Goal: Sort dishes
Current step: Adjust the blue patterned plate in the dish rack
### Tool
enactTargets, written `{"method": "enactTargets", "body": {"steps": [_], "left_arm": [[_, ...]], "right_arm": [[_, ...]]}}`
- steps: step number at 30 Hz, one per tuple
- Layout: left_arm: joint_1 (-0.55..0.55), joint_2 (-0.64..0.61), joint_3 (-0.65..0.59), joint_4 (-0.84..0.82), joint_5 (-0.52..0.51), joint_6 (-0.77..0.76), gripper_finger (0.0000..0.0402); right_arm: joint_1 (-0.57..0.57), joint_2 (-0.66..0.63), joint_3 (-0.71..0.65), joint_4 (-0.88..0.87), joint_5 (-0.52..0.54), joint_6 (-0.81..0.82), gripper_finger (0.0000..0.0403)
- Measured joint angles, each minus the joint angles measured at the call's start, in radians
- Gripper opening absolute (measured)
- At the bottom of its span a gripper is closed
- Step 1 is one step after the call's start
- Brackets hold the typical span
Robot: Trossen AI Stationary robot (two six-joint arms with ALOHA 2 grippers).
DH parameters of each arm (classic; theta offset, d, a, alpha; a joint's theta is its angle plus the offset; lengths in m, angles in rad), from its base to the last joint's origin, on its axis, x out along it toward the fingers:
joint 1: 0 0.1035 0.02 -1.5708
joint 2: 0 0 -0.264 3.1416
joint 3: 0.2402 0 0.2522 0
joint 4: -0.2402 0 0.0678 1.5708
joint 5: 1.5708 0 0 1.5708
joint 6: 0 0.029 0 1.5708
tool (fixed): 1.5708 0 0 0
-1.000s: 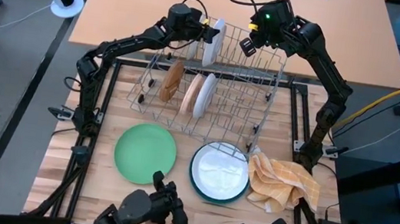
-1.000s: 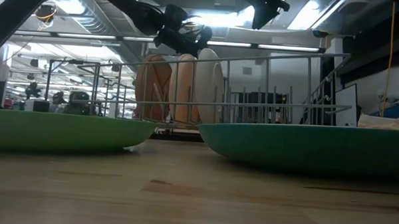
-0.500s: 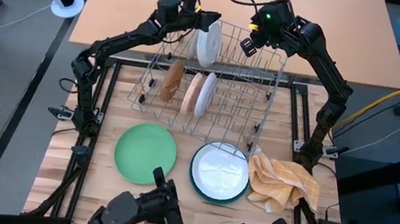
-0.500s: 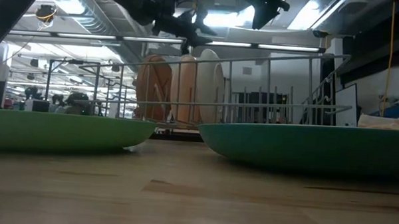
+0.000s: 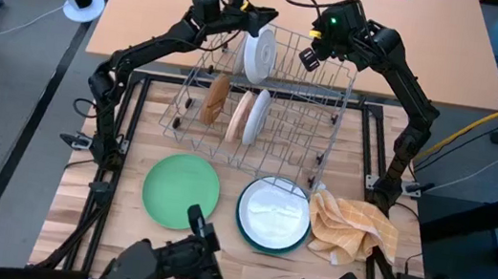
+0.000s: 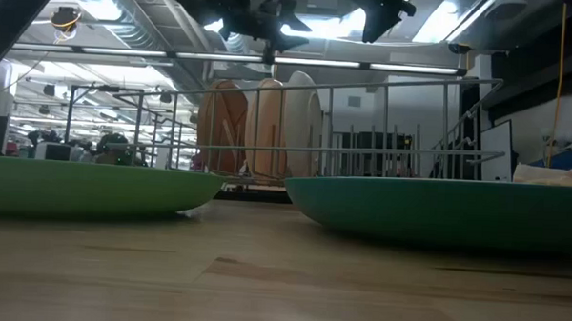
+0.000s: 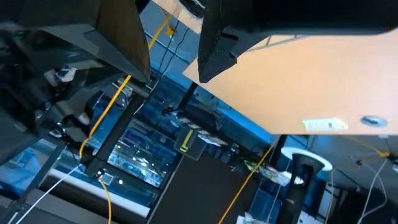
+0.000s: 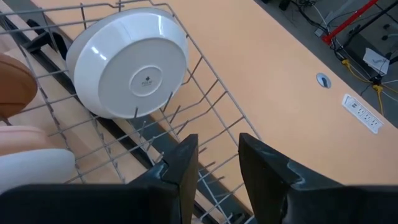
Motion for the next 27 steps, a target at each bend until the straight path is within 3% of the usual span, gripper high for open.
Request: {"method": "enactTargets", "body": {"steps": [7, 13, 18, 22, 25, 27], "left_arm": [[0.029, -0.063, 0.000, -0.027, 0.051, 0.138, 0.0127], [0.036, -0.125, 0.002, -0.231, 0.046, 0.409, 0.0127], [0.022, -0.123, 0.000, -0.471, -0.047, 0.768, 0.0127], [-0.007, -0.116, 0.000, -0.636, -0.217, 1.032, 0.0127], [-0.027, -0.106, 0.000, -0.688, -0.358, 1.158, 0.0127], [-0.032, -0.104, -0.006, -0.692, -0.392, 1.202, 0.0127]], "right_arm": [[0.000, 0.000, 0.000, -0.067, -0.002, 0.000, 0.0120], [0.000, 0.000, 0.000, -0.102, -0.004, -0.025, 0.0120], [0.000, 0.000, 0.000, -0.101, -0.036, -0.026, 0.0120], [0.000, 0.000, 0.000, -0.094, -0.047, -0.026, 0.0120], [0.000, 0.000, 0.000, -0.093, -0.047, -0.025, 0.0120], [0.000, 0.000, 0.000, -0.093, -0.047, -0.025, 0.0120]]}}
